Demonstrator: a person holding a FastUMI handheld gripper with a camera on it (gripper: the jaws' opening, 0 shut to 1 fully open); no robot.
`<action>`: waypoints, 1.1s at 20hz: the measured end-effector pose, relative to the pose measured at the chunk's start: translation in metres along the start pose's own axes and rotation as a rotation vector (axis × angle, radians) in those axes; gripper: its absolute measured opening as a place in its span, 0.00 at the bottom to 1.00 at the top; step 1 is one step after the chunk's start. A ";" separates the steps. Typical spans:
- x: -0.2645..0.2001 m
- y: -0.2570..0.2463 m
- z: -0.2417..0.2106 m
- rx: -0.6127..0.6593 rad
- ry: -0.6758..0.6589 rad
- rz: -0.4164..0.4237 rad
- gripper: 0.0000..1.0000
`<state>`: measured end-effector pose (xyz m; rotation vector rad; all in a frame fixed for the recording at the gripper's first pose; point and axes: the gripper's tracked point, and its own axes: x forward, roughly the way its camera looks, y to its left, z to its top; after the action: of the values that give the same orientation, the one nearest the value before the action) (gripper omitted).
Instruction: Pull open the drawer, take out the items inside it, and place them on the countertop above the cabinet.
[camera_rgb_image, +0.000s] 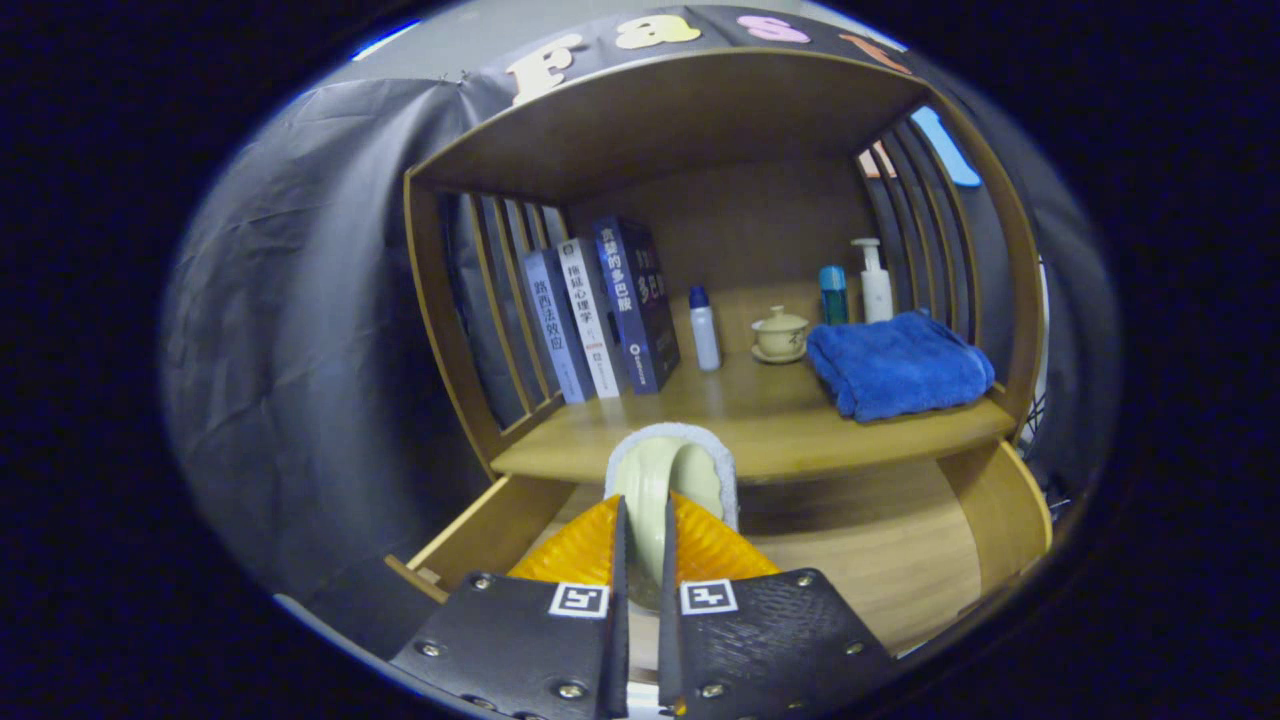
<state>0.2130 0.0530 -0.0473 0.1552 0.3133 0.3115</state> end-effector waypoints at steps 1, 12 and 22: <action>0.003 0.001 0.008 -0.007 -0.012 0.000 0.12; 0.076 -0.037 0.049 0.013 -0.019 -0.108 0.12; 0.153 -0.066 0.051 0.198 0.004 -0.154 0.12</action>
<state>0.3865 0.0351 -0.0550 0.3238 0.3578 0.1273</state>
